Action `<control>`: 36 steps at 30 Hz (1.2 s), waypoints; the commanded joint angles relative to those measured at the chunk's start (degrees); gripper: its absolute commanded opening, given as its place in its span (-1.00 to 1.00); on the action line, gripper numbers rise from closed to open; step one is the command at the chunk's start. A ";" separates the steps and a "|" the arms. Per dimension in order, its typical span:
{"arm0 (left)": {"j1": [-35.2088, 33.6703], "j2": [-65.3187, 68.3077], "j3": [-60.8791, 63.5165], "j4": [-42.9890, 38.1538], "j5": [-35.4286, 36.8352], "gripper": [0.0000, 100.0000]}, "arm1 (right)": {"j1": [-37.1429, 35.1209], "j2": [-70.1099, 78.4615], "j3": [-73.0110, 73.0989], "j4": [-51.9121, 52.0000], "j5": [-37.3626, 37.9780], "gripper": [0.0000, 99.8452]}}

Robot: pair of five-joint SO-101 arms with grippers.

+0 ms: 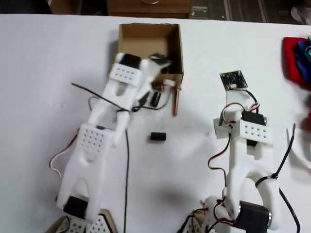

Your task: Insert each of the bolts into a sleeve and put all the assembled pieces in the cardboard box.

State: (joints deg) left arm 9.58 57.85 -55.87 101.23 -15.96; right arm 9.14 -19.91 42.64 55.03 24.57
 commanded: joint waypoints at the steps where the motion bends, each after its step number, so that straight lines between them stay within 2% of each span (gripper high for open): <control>1: -3.16 -4.57 2.95 1.05 7.74 -0.95 | -0.40 -2.51 -0.26 -0.92 0.09 -0.96; 3: -3.25 -4.31 3.65 1.05 10.02 -0.94 | -0.48 -2.51 -0.26 -0.92 0.09 -0.96; 6: -2.90 -4.31 3.12 0.18 9.58 -0.91 | -0.66 -2.51 -0.26 -0.92 0.09 -0.96; 10: -3.25 -4.31 3.38 -2.64 2.55 -0.69 | -0.66 -2.51 -0.26 -0.92 0.09 -0.96; 12: -3.25 -4.31 3.47 -3.08 1.32 -0.62 | -0.66 -2.51 -0.26 -0.92 0.09 -0.96; 15: -3.25 -4.31 3.12 -4.04 1.05 -0.68 | -0.66 -2.51 -0.26 -0.92 0.09 -0.96; 19: -3.25 -4.40 3.12 -4.84 1.32 -0.97 | -0.66 -2.51 -0.26 -0.75 0.09 -0.96; 28: -3.25 -8.44 1.01 1.05 1.67 -0.95 | -0.75 -5.32 2.20 -1.63 0.00 -0.96; 36: -4.66 -27.34 2.86 1.05 2.02 -0.95 | -2.24 -21.41 18.29 -14.81 -3.96 -0.96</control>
State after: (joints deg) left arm 6.59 41.14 -52.18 101.32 -14.37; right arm 8.62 -34.86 56.97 44.84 21.32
